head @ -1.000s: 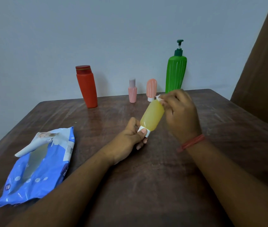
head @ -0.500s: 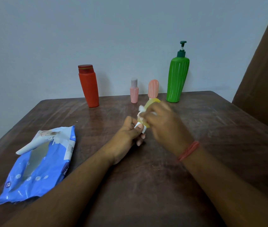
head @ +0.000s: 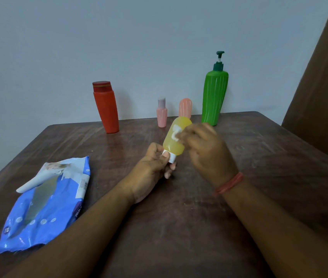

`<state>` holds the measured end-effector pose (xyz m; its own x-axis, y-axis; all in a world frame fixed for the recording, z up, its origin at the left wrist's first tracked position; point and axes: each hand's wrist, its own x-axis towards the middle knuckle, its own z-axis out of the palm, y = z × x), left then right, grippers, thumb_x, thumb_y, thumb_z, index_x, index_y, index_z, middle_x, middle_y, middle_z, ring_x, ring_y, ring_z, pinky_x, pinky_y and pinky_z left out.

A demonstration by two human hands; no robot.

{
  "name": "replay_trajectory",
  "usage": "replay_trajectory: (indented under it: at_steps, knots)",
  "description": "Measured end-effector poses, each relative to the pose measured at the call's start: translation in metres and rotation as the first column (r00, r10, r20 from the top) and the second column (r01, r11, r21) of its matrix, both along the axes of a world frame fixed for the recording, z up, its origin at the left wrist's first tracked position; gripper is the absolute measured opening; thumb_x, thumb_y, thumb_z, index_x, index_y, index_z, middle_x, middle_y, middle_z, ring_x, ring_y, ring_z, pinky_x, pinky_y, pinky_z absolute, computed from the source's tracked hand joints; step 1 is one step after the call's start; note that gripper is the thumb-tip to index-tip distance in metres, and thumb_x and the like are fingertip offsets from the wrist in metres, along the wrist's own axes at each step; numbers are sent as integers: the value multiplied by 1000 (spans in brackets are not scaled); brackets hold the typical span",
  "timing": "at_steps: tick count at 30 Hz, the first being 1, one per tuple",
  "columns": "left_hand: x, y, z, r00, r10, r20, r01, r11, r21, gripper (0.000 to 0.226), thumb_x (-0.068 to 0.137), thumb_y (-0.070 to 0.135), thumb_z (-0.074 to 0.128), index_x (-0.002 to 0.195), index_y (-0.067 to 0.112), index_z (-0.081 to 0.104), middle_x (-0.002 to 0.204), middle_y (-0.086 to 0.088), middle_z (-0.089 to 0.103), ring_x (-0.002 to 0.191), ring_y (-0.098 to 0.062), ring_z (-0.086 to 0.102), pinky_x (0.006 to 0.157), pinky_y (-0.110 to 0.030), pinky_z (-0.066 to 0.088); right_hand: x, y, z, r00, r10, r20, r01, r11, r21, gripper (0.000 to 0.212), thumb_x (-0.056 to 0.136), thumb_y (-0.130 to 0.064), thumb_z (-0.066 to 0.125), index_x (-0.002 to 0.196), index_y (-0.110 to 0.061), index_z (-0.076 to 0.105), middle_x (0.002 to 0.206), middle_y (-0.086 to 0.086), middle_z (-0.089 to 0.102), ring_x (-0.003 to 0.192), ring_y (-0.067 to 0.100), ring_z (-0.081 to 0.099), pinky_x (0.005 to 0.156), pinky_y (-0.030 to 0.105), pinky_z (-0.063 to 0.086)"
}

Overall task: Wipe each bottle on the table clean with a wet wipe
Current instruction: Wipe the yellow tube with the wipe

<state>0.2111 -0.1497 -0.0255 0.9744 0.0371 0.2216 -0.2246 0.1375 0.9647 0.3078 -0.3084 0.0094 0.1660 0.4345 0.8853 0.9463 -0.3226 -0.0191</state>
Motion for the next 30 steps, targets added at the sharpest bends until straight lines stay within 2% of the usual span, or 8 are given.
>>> replay_trajectory:
  at_steps: [4,6,10,13,17,23,27,30]
  knots:
    - [0,-2,1,1000,10,0,-10,999,-34,16,96,26,48,100,14,38,81,-7,57,61,-16,42,86,-44,37,0,3,3,981,-32,-192,77,970,232,15,88,3,64,96,-4,74,97,8,67,91,23,63,83,27,51]
    - [-1,0,2,999,31,-8,-32,991,-133,15,96,24,49,99,14,38,81,-9,58,59,-15,43,93,-49,42,-14,10,-7,949,68,-308,6,972,235,15,84,6,70,92,-7,74,95,2,67,92,12,62,83,15,48]
    - [-1,5,4,997,77,-20,-79,972,-220,9,105,20,45,100,14,41,83,-10,60,64,-15,49,89,-44,51,-29,21,-21,868,181,-463,-89,973,214,11,82,1,74,87,-9,73,91,-2,66,87,6,63,76,19,50]
    - [0,4,5,985,164,-51,-171,961,-215,15,106,23,41,109,10,49,90,-10,62,80,-17,58,82,-36,54,-31,25,-23,861,202,-466,-156,979,134,10,82,-1,73,88,-9,72,92,-2,64,87,10,63,75,26,52]
    - [1,2,5,976,184,-117,-204,959,-196,17,107,21,43,110,10,55,104,-12,66,107,-31,56,102,-49,46,-33,25,-22,917,171,-361,-153,985,77,8,85,-6,72,92,-9,71,95,1,63,91,19,62,79,30,51]
    - [-2,0,9,967,239,-86,-253,940,-230,33,106,23,39,119,2,61,95,-8,69,88,-17,64,89,-35,54,-30,25,-22,908,153,-389,-104,984,144,8,85,-3,71,89,-9,69,93,-1,64,85,12,61,73,30,51]
    - [1,1,7,956,271,-110,-288,939,-187,24,106,18,44,108,5,63,102,-21,64,101,-35,56,96,-45,48,-38,28,-19,913,214,-348,-176,975,139,8,86,-2,72,91,-7,70,95,2,67,88,14,64,78,25,51]
    - [0,-1,7,961,265,-79,-275,943,-185,31,103,25,44,111,3,65,96,-12,66,92,-21,62,91,-35,53,-30,27,-23,879,168,-446,-83,976,204,7,85,-4,72,87,-10,70,92,-1,68,87,10,64,75,32,53]
